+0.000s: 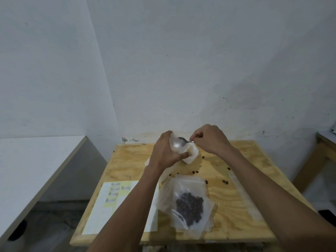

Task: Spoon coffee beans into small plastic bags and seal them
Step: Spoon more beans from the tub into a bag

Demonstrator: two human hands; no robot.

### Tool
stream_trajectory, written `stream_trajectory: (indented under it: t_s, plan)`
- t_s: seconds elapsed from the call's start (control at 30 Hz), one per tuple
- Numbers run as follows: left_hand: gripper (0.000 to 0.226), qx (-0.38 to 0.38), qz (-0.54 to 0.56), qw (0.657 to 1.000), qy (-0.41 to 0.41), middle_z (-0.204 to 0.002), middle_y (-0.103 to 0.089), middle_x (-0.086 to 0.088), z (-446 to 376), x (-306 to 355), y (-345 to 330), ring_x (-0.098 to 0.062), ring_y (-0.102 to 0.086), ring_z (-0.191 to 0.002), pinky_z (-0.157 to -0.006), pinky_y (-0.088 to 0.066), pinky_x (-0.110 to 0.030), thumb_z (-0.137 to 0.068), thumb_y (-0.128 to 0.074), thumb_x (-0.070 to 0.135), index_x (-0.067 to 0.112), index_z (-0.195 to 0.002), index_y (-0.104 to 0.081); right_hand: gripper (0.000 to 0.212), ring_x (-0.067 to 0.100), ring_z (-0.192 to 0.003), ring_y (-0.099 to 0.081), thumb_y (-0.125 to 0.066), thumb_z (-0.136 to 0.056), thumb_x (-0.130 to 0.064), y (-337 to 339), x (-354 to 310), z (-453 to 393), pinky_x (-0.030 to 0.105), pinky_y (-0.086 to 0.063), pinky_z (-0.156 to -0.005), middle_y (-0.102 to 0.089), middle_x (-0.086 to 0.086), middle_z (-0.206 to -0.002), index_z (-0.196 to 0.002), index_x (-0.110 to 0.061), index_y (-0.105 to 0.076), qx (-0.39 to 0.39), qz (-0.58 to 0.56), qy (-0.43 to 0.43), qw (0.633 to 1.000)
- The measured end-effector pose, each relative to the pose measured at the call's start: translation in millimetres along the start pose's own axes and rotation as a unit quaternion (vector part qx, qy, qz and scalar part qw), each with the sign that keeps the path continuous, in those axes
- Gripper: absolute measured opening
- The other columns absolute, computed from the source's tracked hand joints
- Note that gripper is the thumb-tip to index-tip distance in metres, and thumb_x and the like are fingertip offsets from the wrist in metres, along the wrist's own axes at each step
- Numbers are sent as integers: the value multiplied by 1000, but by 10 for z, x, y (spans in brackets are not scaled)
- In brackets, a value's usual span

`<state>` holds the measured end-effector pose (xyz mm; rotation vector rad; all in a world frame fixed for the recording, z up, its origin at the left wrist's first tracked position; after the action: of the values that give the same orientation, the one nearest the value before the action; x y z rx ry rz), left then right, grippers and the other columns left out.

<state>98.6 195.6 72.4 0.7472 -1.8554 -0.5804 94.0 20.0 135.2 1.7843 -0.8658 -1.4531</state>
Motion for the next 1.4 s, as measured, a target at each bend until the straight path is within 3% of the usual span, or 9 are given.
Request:
stream_trajectory:
  t_s: [0.23, 0.37, 0.53, 0.67, 0.83, 1.0, 1.17, 1.3, 1.4]
  plan:
    - [112, 45, 65, 996, 51, -149, -50, -4, -27, -152, 71, -20, -48, -136, -107, -41, -31, -63, -86, 66, 10, -149, -41, 22, 15, -64, -66, -60, -93, -16, -40, 366, -80, 28, -51, -54, -74, -4, -80, -89, -18, -82, 109, -70, -80, 988]
    - [114, 70, 137, 985, 77, -145, -53, 0, -34, -238, 126, -19, -50, -134, -108, -47, -44, -56, -83, 76, 19, -147, -43, 28, 23, -50, -52, -55, -87, -8, -494, 724, -120, 29, -37, -51, -60, 14, -61, -60, -8, -63, 57, -72, -165, 982]
    - [106, 65, 152, 985, 57, -133, -57, 6, -55, -244, 125, -15, -55, -123, -99, -53, -39, -56, -83, 76, 29, -141, -42, 29, 20, -51, -48, -58, -93, -14, -872, 839, -157, 25, -34, -49, -57, 5, -60, -68, -5, -69, 27, -113, -212, 970]
    - [102, 67, 164, 983, 46, -132, -58, 8, -88, -244, 75, -11, -57, -121, -95, -53, -30, -58, -85, 73, 30, -141, -43, 26, 29, -72, -69, -57, -95, -16, -924, 818, -237, 35, -52, -61, -77, 10, -89, -91, -3, -80, 15, -127, -183, 975]
    - [96, 89, 246, 961, 88, -120, -65, 8, -114, -203, 65, 1, -63, -106, -75, -49, -7, -57, -86, 65, 25, -136, -49, 28, 25, -99, -67, -59, -94, -7, -888, 838, -262, 30, -50, -72, -68, 8, -125, -115, -15, -76, -25, -159, -173, 972]
    - [86, 92, 286, 947, 113, -116, -64, 13, -124, -179, 59, 4, -61, -104, -74, -48, -9, -61, -86, 59, 26, -132, -51, 24, 18, -113, -66, -67, -89, -8, -629, 661, -215, 33, -54, -94, -73, -1, -118, -108, -19, -77, 71, -178, -88, 978]
    - [90, 53, 334, 928, 158, -118, -65, 4, -226, -90, 40, -10, -66, -105, -79, -52, -25, -58, -83, 68, 21, -128, -52, 13, 30, -93, -74, -76, -86, 0, -330, 135, -135, 46, -64, -79, -74, 14, -96, -94, -7, -67, 2, -432, 23, 901]
    - [80, 15, 385, 907, 169, -89, -53, 4, -249, 106, 92, -12, -54, -80, -71, -42, -25, -76, -63, 77, 5, -110, -55, 24, 26, -85, -74, -82, -84, -4, -243, -91, -106, 45, -65, -71, -74, 11, -93, -92, -9, -60, 24, -433, 42, 900]
    - [84, 11, 410, 893, 185, -105, -68, -4, -219, 58, 132, -23, -66, -96, -91, -55, -43, -78, -55, 86, 10, -115, -61, 23, 29, -81, -75, -72, -87, 3, -113, -76, -74, 43, -64, -67, -73, 12, -93, -90, -15, -58, 98, -371, 27, 923]
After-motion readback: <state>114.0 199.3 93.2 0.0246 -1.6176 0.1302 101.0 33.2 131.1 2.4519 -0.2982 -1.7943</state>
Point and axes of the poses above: each hand's wrist, its own z-axis away from the middle knuckle, its own y-axis out of the back of the hand, x = y × z, the point moved 5 cm from there along -z, towards the middle knuckle
